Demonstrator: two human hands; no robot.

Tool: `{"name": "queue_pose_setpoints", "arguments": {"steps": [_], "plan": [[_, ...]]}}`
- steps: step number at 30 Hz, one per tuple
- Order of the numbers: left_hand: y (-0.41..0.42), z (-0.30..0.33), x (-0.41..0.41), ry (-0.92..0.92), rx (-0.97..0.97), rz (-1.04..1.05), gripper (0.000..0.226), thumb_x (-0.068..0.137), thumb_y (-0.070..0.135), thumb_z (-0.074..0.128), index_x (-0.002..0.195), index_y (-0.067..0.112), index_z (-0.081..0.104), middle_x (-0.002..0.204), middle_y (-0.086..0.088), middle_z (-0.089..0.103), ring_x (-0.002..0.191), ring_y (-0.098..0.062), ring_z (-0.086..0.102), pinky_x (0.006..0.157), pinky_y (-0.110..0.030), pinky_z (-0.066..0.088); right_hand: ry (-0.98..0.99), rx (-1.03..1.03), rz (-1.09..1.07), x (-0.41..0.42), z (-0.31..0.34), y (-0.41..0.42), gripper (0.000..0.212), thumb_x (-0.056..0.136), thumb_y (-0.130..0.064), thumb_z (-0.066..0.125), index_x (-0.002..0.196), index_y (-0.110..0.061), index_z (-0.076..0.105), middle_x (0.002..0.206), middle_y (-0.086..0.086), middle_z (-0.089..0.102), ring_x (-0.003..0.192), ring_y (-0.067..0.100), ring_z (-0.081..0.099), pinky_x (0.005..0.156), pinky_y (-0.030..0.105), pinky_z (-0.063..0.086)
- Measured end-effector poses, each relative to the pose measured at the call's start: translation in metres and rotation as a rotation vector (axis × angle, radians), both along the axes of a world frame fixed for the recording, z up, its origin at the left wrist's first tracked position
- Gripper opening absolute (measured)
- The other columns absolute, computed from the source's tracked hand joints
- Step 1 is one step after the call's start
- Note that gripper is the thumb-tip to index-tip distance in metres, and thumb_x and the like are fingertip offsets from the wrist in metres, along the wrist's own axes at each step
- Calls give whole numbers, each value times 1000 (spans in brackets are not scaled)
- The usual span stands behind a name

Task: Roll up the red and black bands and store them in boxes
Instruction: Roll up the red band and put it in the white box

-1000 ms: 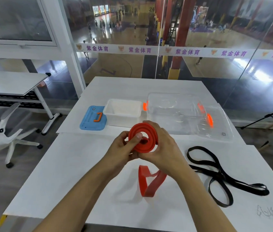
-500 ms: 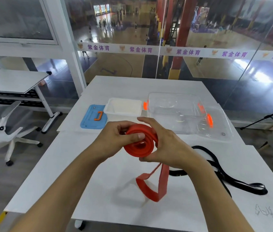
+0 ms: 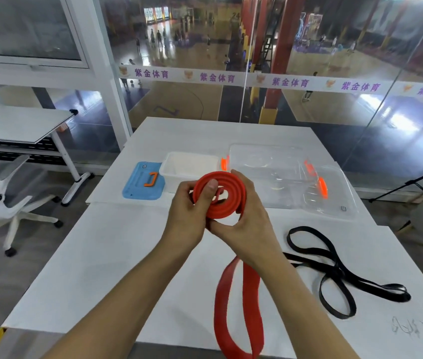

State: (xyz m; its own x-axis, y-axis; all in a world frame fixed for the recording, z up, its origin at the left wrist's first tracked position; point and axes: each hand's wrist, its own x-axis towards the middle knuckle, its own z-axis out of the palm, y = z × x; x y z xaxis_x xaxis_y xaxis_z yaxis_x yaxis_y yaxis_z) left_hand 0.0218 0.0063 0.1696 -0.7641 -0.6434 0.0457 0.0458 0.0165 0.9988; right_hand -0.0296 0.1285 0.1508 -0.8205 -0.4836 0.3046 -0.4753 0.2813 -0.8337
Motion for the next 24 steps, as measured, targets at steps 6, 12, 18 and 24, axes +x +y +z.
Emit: {"name": "queue_pose_setpoints", "arguments": {"steps": [6,12,18,24], "plan": [[-5,-3,10,-100,76,-133,44,95,51,59,117,13,58,108,-7,75,94,-19,77,81,-40,64,15,29,35,-4,-1,3,88,71,-47,85,146,-47,38,134,-18,59,122,8,62,101,39,54],[-45,24,22,-185,-31,-415,43,82,38,73,114,10,67,100,-8,78,92,-21,76,80,-32,63,91,280,341,-23,23,20,101,67,-38,92,148,-57,34,129,-20,61,119,7,59,102,37,52],[-61,48,17,-376,-351,-613,26,82,34,79,107,26,74,97,9,80,95,-10,75,81,-21,60,192,421,401,-12,30,9,108,71,-35,90,151,-63,23,119,-12,62,109,8,57,95,36,54],[-51,30,19,-256,-407,-453,17,80,34,81,95,28,76,88,9,80,82,-3,75,69,-15,57,142,461,340,-15,22,11,117,74,-39,89,157,-57,7,131,-17,58,113,6,58,98,30,52]]}}
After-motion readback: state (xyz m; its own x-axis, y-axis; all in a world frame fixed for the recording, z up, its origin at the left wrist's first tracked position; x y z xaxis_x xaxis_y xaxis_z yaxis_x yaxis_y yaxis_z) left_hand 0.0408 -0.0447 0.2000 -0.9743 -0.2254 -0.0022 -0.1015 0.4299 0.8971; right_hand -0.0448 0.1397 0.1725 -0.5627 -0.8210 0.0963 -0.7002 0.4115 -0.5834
